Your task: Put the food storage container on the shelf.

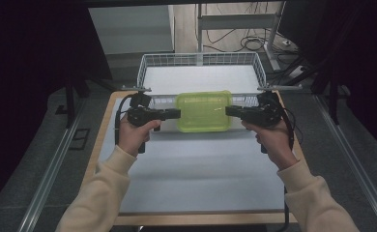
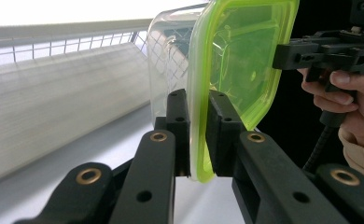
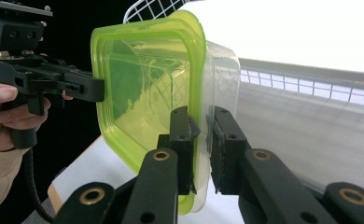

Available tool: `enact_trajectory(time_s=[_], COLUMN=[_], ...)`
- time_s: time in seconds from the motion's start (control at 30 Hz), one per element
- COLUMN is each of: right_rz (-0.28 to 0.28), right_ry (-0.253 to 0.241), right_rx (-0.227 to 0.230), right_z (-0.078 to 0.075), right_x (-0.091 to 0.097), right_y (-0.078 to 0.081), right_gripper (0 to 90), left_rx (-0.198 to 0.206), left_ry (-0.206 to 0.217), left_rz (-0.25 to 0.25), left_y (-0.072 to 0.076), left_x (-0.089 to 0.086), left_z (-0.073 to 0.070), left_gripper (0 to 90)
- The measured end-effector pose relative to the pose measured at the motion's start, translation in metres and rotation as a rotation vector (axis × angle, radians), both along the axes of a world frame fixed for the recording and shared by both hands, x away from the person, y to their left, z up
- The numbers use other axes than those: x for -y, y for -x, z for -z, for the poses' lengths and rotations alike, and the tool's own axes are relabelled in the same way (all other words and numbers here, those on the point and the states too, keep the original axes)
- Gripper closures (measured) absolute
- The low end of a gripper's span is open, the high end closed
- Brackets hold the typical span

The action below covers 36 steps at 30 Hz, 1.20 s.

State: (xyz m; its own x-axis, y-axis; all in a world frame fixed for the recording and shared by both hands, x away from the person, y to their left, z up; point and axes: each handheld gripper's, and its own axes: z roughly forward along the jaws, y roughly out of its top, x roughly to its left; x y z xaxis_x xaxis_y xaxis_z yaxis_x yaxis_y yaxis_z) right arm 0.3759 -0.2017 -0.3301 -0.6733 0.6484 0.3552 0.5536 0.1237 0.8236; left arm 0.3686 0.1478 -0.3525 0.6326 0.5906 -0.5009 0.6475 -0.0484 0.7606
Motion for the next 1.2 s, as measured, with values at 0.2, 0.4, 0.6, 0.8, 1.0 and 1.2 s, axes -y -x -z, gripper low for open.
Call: enact_trajectory(time_s=[0.2, 0.4, 0.6, 0.8, 1.0, 1.2], right_rz=[0.007, 0.018, 0.030, 0.037, 0.048, 0.068], right_ry=[-0.005, 0.009, 0.007, 0.000, 0.003, 0.008], right_rx=[-0.004, 0.002, 0.002, -0.002, -0.015, -0.033], right_z=[-0.005, -0.016, -0.022, -0.028, -0.036, -0.041], right_x=[0.001, -0.002, -0.004, -0.004, -0.007, -0.011], right_y=[-0.010, -0.022, -0.033, -0.045, -0.065, -0.086], right_gripper=[80.4, 80.4, 80.4, 80.4, 80.4, 80.3], left_rx=[-0.002, -0.008, -0.010, -0.002, -0.018, -0.044], left_ry=[0.006, 0.013, 0.006, -0.011, -0.032, -0.050], left_rz=[0.004, 0.002, -0.003, -0.010, -0.021, -0.048], left_y=[-0.012, -0.026, -0.039, -0.052, -0.071, -0.095], left_x=[0.000, -0.001, -0.002, -0.002, -0.002, -0.002], left_z=[-0.006, -0.013, -0.021, -0.030, -0.039, -0.044], left_gripper=[81.3, 81.2, 81.2, 81.1, 81.0, 80.6])
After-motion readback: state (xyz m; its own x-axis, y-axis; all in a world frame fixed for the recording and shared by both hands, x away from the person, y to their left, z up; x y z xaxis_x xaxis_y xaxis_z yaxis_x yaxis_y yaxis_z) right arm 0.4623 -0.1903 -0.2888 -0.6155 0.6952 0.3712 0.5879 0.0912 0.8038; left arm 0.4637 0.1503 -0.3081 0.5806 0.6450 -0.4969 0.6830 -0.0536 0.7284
